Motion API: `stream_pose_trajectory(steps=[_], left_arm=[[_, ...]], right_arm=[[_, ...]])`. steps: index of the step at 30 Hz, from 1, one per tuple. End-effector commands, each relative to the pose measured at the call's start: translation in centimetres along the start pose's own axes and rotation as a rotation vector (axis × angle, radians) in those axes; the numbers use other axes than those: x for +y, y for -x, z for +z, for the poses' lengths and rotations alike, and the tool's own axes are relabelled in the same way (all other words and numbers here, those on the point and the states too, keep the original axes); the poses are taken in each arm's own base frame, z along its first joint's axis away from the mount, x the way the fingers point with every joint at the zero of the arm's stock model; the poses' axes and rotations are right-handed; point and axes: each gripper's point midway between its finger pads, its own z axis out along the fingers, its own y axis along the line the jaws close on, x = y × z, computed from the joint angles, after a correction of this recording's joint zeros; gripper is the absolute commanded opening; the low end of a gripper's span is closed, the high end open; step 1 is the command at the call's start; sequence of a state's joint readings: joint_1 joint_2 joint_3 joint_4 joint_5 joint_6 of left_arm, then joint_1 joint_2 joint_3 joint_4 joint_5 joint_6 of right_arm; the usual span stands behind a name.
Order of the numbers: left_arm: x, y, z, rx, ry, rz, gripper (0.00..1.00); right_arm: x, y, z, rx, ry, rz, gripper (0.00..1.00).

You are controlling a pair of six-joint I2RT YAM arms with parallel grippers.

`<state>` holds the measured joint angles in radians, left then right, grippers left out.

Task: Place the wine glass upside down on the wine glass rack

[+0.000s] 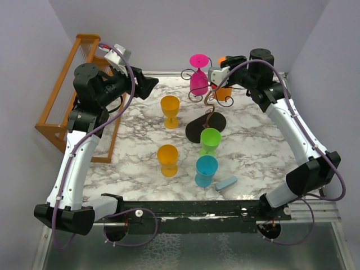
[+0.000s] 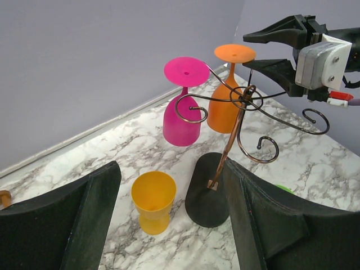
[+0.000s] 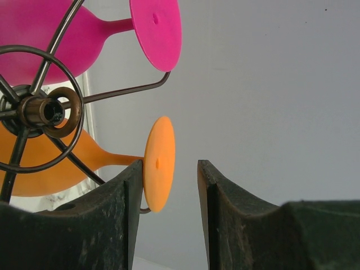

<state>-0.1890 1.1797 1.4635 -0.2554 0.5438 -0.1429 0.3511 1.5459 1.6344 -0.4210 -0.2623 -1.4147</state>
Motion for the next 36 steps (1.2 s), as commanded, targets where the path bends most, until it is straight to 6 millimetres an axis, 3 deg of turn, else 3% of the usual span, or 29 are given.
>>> stream_pose_trajectory(steps=[1,24,31,36], left_arm=[[-0.2,1.1,-0.7,-0.038,0.007,0.034,0.76],[0.0,0.9,-0.8,-0.035,0.018,0.046,0.76],[1.1,-0.4,-0.5,-0.013,0.06,0.043,0.76],[2.2,-1.6,-0.3,0.018,0.105,0.05,0.76]], right_arm=[[-1.8,1.1,-1.6,-0.037,-0.032,0.014,0.43],[-1.6,3.0,-2.8,-0.113,0.006,0.091,0.45],[-4.1,3.5,-4.9,-0.106,-0.078,0.209,0.46],[-6.0,3.1,-7.2,-0.066,-0.198,0.433,0.52]])
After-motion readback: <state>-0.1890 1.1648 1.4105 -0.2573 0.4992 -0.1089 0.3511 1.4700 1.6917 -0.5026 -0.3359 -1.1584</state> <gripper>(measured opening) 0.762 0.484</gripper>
